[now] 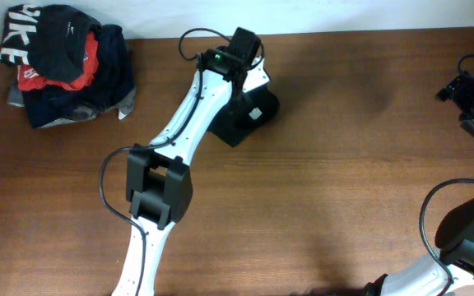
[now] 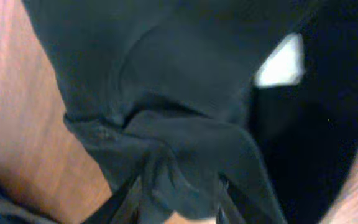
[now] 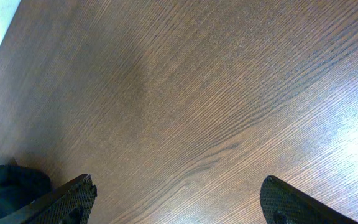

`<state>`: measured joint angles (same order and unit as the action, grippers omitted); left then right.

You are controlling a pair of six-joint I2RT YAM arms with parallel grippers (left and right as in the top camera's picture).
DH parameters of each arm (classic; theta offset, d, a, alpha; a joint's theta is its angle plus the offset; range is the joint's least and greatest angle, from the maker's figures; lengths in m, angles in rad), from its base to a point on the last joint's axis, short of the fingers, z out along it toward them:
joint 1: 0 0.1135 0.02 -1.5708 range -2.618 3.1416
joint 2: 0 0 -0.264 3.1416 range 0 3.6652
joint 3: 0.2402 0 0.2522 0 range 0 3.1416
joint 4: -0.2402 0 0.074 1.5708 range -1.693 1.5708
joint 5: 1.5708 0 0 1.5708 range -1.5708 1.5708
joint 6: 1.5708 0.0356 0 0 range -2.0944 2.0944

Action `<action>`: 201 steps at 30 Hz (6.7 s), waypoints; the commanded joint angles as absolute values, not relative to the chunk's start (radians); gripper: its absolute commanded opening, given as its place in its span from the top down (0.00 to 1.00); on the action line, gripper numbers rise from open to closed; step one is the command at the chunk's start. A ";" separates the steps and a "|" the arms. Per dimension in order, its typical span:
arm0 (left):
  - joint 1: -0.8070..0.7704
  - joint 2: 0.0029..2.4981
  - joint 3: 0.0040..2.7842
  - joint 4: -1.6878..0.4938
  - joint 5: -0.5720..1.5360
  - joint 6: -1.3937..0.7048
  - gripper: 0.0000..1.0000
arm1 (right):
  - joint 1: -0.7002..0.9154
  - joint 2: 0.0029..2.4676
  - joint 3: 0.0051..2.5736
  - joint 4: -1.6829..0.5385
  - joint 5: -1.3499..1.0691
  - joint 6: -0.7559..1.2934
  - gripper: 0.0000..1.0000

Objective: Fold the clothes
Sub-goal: 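Carry the bundle left toward the clothes pile with the left gripper, then move the held bundle up and left onto the clothes pile, then lower the bundle onto the pile and open the left gripper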

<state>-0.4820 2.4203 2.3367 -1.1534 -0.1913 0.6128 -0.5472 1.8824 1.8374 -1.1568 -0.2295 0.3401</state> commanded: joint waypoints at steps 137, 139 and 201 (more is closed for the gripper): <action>0.339 2.370 2.728 -0.519 -0.136 0.702 1.00 | -0.457 1.893 1.842 -1.258 -0.171 0.311 0.11; 0.334 2.369 2.671 -0.422 -0.233 0.701 1.00 | -0.449 1.893 1.842 -1.262 -0.171 0.310 0.11; 0.103 2.661 2.617 -0.431 -0.029 0.530 0.01 | -0.431 1.893 1.842 -1.355 -0.168 0.265 0.11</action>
<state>0.1280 2.6560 2.6045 -0.4068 -0.1360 0.5468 -0.4377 1.8851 1.8370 -1.3575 -0.1806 0.2764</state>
